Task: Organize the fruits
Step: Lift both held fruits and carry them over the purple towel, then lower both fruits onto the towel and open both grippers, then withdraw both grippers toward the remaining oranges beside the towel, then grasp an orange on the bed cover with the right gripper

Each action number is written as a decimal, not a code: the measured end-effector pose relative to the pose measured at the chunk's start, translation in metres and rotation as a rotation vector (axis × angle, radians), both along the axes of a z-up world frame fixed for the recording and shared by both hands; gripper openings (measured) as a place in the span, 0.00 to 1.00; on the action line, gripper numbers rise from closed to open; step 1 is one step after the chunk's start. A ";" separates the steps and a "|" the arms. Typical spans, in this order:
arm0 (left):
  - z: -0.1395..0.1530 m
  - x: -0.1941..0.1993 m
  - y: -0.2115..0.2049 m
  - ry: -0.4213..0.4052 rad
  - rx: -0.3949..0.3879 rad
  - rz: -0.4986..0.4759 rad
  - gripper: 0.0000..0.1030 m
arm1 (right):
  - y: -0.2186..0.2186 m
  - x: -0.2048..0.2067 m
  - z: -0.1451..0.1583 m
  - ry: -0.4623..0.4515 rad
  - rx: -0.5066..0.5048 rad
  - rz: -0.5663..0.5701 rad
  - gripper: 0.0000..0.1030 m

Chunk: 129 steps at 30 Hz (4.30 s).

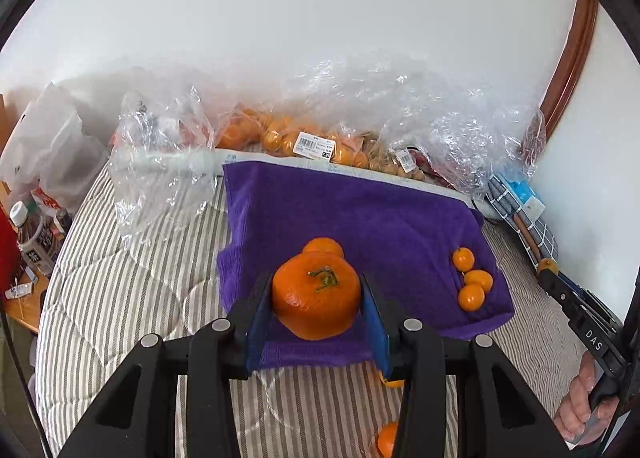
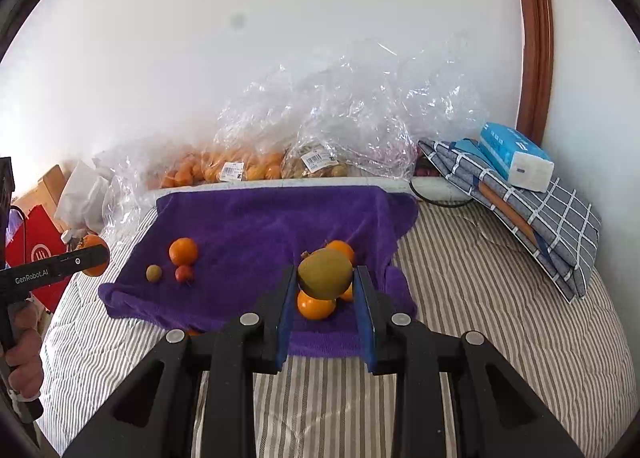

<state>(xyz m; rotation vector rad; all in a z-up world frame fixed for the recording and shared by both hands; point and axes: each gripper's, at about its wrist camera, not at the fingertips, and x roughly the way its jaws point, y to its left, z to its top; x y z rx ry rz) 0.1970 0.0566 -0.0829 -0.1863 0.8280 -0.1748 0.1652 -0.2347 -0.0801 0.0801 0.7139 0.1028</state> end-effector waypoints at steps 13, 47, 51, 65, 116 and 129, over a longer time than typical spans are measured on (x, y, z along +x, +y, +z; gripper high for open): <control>-0.037 0.056 0.001 0.039 0.018 0.002 0.39 | 0.016 0.067 -0.048 0.077 0.034 0.037 0.27; -0.068 0.073 -0.004 0.044 0.015 0.035 0.40 | 0.021 0.034 -0.057 0.087 -0.025 -0.001 0.45; -0.068 0.072 -0.007 0.037 0.003 0.010 0.53 | 0.020 0.022 -0.056 0.102 -0.005 -0.014 0.45; -0.032 0.013 -0.009 -0.038 0.116 -0.005 0.58 | 0.043 -0.034 -0.038 0.126 -0.030 -0.035 0.46; -0.086 -0.084 0.083 0.043 -0.053 0.022 0.61 | 0.119 -0.090 -0.082 0.150 -0.008 0.116 0.41; -0.073 -0.078 -0.015 0.051 0.017 -0.077 0.61 | 0.014 -0.109 -0.065 0.118 -0.007 -0.017 0.41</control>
